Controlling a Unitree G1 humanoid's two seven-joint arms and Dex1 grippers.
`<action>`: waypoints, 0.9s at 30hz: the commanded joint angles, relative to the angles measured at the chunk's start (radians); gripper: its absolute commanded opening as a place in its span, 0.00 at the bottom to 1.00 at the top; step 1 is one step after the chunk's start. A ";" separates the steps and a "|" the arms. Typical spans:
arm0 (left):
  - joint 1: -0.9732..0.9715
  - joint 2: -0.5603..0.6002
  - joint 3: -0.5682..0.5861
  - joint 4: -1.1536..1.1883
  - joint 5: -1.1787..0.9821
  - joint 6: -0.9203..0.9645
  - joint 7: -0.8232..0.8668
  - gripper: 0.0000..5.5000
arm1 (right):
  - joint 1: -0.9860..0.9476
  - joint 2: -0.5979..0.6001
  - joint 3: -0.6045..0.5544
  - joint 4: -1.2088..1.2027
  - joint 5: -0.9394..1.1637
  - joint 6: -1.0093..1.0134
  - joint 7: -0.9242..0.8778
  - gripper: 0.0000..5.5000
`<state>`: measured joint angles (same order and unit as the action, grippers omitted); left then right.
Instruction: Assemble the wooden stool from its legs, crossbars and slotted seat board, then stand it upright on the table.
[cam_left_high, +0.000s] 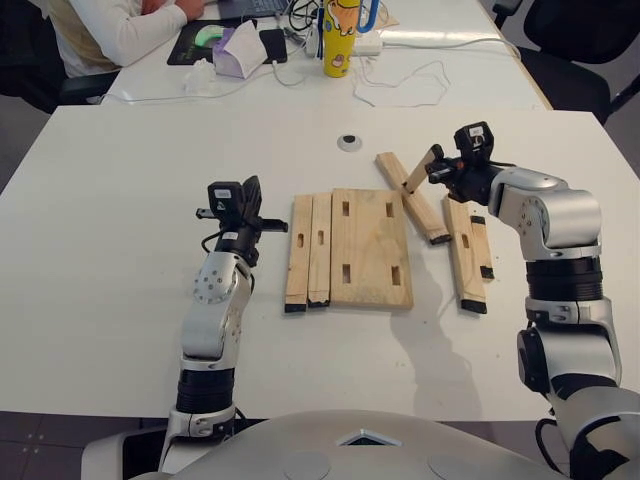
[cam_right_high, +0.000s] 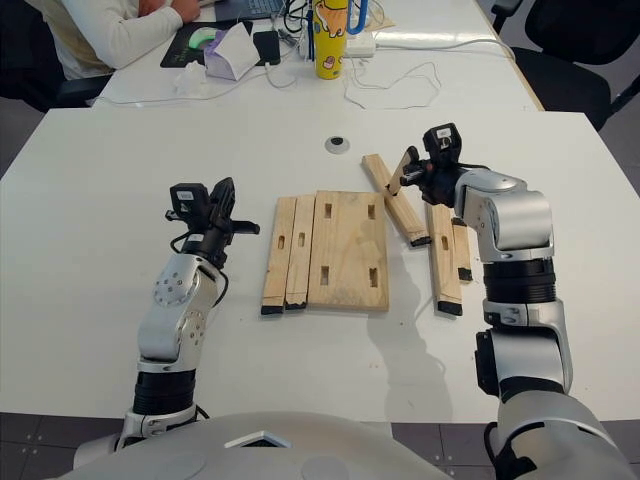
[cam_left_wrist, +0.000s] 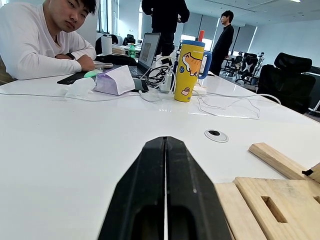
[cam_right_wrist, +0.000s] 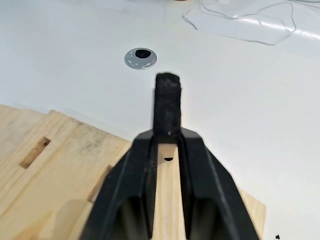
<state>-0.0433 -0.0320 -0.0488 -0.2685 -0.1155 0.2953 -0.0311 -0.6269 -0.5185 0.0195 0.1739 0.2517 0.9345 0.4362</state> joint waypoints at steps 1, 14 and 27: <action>0.012 -0.005 -0.002 0.000 0.008 -0.006 0.009 0.00 | -0.013 0.007 0.064 0.107 -0.031 0.002 0.045 0.08; 0.005 -0.009 -0.007 0.012 0.008 -0.019 0.014 0.00 | -0.208 0.029 0.065 0.306 -0.087 -0.140 0.116 0.08; 0.047 0.004 0.002 -0.024 0.008 -0.010 0.014 0.00 | 0.127 0.082 -0.265 -0.523 0.025 0.338 -0.131 0.08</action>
<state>-0.0285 -0.0364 -0.0511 -0.2636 -0.1152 0.2741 -0.0209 -0.5775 -0.4344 -0.1762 -0.1667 0.2451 1.0943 0.3310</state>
